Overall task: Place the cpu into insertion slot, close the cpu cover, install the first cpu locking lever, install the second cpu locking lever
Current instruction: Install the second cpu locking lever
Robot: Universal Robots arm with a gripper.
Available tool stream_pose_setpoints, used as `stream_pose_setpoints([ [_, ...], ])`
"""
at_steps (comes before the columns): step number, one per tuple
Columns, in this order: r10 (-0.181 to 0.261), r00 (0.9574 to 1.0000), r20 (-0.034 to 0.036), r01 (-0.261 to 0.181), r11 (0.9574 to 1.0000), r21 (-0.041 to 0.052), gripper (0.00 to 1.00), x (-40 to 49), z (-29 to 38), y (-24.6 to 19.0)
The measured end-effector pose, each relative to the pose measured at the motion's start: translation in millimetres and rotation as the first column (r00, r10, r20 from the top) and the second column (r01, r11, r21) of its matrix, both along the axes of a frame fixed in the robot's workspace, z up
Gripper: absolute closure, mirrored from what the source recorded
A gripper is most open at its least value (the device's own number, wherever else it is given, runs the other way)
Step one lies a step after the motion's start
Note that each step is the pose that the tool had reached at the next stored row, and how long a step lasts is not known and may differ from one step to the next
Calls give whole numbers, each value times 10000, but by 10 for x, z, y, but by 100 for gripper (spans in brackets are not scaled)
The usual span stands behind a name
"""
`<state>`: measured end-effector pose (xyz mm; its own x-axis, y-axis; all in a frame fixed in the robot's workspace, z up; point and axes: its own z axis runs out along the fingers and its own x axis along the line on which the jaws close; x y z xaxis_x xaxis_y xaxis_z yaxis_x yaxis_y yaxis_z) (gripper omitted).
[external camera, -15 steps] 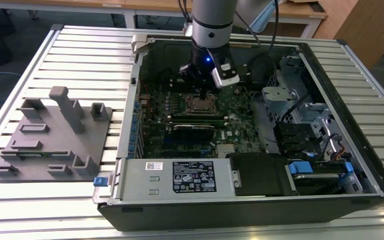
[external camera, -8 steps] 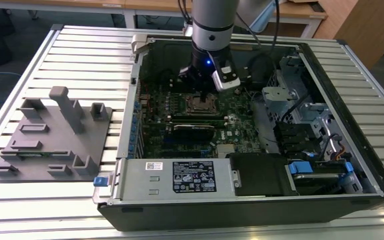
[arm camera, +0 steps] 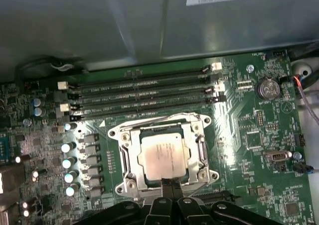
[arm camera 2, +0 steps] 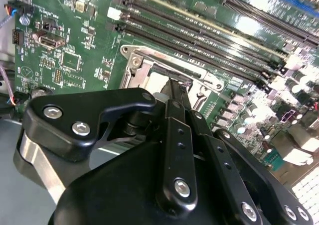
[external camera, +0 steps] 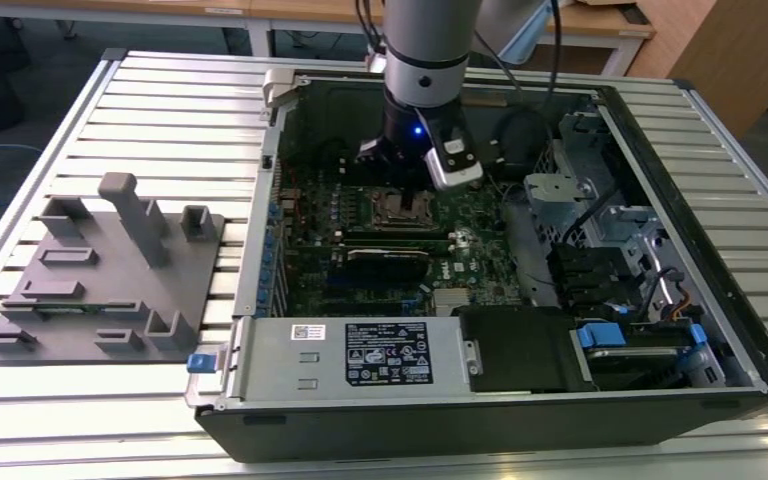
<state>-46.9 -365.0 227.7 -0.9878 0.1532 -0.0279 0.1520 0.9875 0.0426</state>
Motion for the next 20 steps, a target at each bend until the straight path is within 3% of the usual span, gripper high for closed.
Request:
stream_pose_setpoints([
  [14, -1, 10000, 11, 1, 10000, 0, 90, -9, 0, -151],
  [20, 6, 10000, 62, -6, 10000, 0, 90, -67, -8, -168],
])
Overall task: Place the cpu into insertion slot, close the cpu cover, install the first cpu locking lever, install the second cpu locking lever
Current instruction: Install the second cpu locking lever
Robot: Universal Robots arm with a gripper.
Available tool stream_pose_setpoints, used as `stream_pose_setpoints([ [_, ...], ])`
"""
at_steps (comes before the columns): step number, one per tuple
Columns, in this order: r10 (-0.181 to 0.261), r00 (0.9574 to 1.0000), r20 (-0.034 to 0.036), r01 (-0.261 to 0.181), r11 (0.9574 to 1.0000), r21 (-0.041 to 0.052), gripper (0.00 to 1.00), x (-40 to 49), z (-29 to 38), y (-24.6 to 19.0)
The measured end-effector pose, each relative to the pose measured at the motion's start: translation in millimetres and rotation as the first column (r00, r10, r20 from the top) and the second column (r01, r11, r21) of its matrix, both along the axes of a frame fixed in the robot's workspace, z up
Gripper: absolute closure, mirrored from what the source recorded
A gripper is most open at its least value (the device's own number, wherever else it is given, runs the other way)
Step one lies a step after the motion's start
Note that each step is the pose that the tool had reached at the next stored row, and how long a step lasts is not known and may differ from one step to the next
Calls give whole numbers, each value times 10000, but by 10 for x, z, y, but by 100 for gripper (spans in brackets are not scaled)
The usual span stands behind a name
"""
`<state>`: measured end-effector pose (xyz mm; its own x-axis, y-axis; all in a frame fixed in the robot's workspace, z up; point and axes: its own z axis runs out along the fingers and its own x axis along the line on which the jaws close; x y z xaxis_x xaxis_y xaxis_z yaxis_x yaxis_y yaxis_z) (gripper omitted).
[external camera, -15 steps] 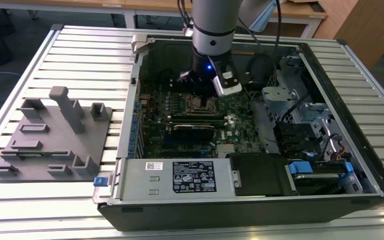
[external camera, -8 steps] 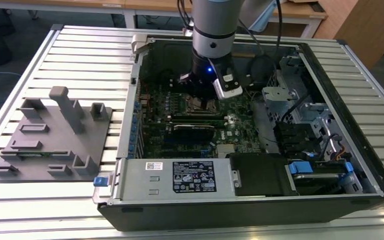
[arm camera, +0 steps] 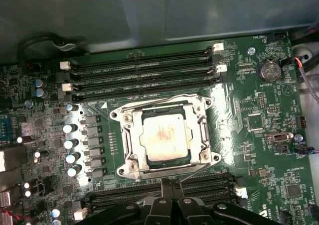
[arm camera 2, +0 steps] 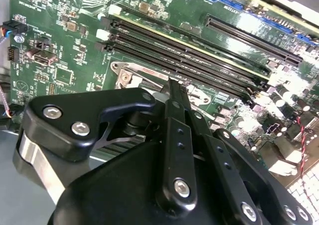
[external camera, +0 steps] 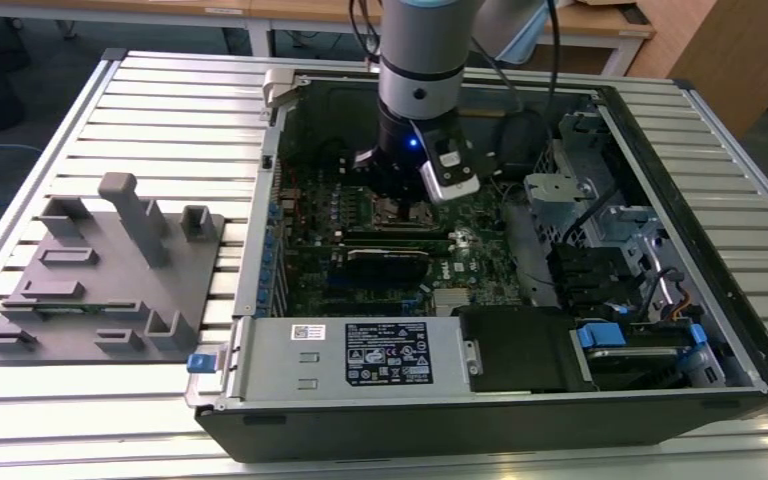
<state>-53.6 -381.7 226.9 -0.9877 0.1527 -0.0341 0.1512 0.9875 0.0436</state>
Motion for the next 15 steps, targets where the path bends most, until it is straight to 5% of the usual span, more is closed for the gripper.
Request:
stream_pose_setpoints([
  [15, 30, 10000, 10, -30, 10000, 0, 90, -21, -9, -10],
])
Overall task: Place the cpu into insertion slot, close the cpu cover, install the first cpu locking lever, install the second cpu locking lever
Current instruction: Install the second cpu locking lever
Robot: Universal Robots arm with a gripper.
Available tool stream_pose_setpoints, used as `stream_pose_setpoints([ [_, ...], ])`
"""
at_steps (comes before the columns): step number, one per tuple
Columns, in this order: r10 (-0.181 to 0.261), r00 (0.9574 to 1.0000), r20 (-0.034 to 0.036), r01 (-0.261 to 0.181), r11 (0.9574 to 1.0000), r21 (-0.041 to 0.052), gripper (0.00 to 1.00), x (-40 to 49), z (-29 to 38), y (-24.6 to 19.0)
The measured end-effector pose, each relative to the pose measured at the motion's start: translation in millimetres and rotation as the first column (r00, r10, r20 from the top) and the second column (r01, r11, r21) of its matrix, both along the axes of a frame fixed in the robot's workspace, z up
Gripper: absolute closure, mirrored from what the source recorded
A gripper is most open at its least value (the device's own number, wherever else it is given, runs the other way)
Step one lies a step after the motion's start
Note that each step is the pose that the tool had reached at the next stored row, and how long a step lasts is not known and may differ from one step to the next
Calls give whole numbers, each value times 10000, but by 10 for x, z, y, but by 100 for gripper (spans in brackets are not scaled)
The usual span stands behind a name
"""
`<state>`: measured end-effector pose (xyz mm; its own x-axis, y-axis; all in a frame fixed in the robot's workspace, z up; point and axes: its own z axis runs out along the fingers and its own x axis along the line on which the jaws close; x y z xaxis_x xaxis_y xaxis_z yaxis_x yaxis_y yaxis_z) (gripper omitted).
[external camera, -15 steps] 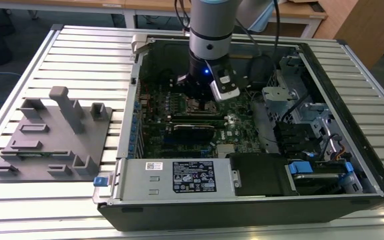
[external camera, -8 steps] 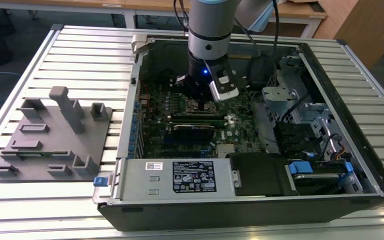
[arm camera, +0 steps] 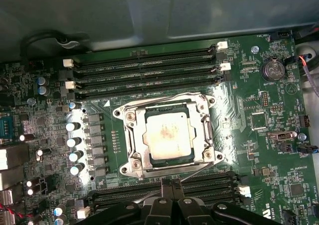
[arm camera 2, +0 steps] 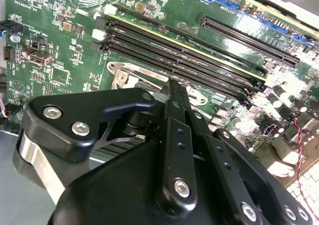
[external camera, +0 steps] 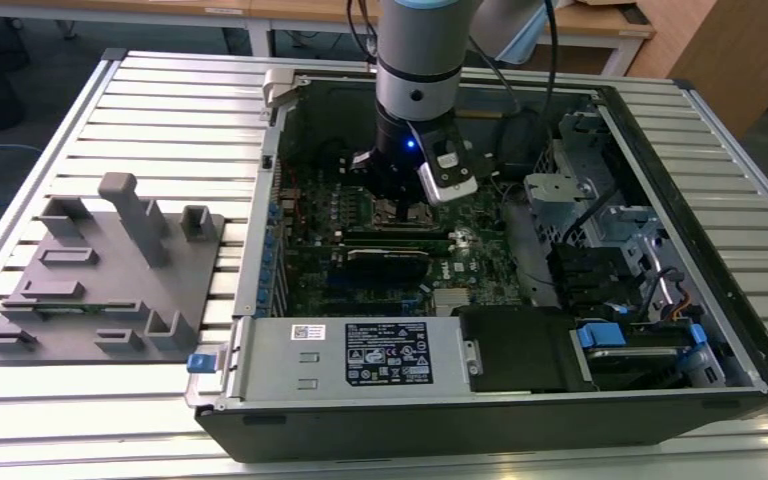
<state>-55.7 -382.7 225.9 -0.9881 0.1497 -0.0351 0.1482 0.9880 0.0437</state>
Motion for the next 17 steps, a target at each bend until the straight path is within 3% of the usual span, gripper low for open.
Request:
stream_pose_setpoints([
  [17, 0, 10000, 12, 0, 10000, 1, 90, -31, -2, 0],
])
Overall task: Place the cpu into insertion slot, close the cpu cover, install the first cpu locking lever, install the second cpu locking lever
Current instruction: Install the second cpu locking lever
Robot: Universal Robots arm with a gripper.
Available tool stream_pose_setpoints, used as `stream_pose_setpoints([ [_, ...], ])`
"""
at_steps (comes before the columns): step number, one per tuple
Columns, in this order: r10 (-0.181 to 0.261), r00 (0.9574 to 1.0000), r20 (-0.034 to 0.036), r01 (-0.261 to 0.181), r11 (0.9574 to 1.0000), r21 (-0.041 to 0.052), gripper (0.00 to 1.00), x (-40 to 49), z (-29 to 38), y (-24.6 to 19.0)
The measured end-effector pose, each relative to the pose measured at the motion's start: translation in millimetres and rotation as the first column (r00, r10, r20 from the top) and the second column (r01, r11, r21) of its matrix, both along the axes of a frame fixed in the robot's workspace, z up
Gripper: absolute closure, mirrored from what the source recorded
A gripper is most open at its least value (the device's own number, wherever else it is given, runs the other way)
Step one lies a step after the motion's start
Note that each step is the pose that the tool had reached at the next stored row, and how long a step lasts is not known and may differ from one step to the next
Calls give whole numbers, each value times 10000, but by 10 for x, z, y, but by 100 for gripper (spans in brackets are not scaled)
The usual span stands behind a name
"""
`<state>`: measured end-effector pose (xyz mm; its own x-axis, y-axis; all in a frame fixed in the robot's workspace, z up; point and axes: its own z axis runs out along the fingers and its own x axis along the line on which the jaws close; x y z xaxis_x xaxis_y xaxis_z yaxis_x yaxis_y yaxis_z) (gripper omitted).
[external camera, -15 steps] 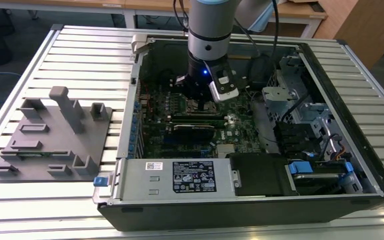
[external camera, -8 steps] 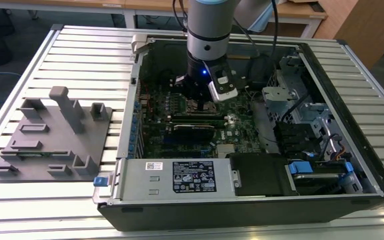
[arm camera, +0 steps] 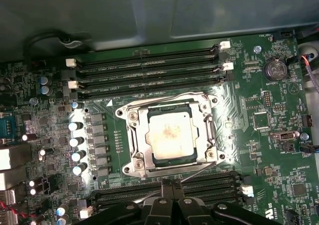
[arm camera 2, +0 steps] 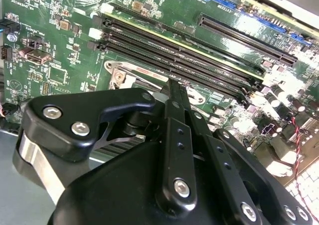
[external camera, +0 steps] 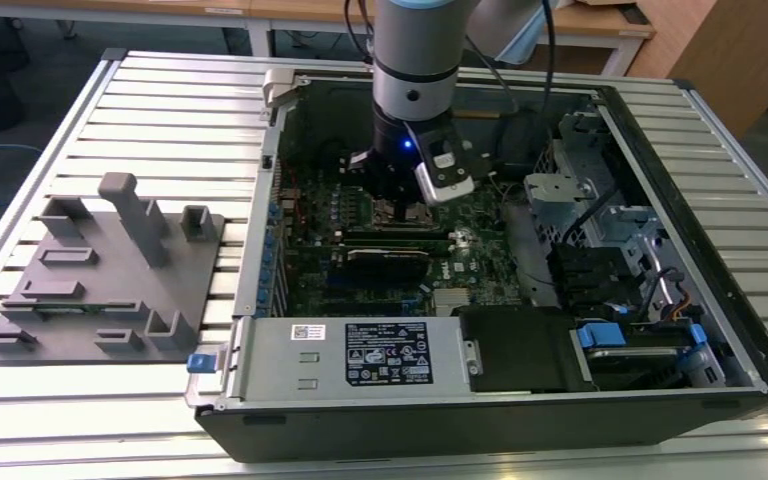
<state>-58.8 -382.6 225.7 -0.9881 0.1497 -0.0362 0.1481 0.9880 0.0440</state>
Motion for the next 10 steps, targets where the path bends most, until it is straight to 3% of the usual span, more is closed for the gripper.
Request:
stream_pose_setpoints([
  [10, 0, 10000, 3, 0, 10000, -1, 90, -20, -10, 0],
])
